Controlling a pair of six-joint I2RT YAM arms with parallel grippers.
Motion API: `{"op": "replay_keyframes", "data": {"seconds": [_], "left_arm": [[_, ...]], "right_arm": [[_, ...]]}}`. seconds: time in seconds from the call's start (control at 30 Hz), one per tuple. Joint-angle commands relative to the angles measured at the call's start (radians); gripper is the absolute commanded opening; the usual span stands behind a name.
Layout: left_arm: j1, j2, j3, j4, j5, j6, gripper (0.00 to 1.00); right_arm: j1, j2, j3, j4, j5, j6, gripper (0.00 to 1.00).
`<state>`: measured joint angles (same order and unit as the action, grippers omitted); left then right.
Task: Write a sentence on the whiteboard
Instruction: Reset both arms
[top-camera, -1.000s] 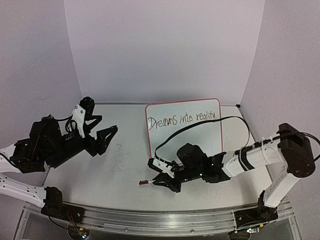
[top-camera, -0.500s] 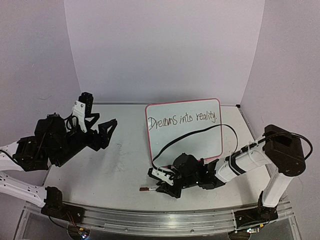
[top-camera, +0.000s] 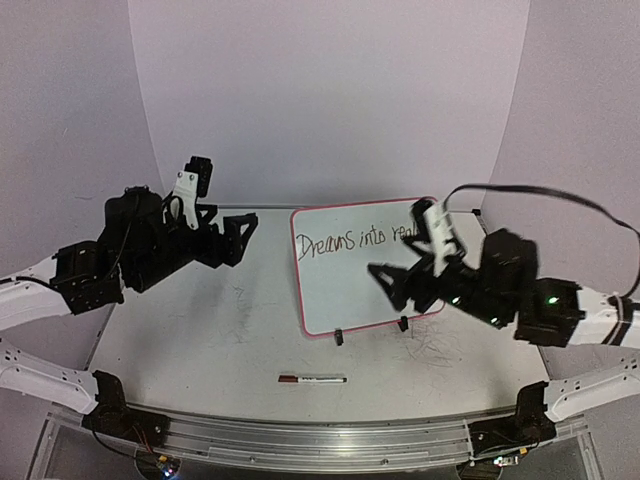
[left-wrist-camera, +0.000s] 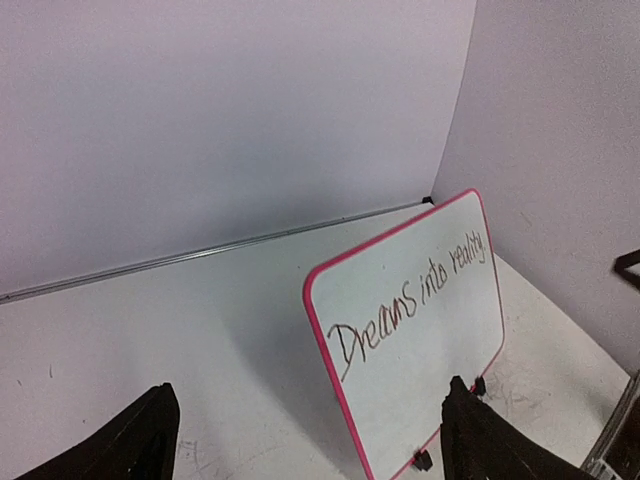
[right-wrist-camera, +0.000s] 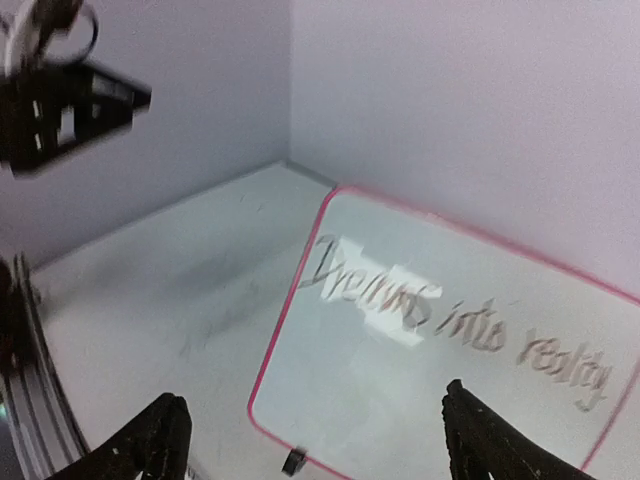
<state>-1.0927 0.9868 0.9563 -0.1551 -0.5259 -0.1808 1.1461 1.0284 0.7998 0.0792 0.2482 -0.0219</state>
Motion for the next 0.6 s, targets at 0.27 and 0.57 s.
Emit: {"op": "replay_keyframes", "data": {"seconds": [0.27,0.57], "left_arm": [[0.117,0.169,0.396,0.084,0.192,0.042,0.93],[0.117,0.090,0.408,0.137,0.143,0.101,0.94]], "right_arm": [[0.000,-0.261,0.476,-0.262,0.537,-0.034,0.98],[0.000,-0.193,0.542,-0.251,0.639,-0.050,0.98]]}}
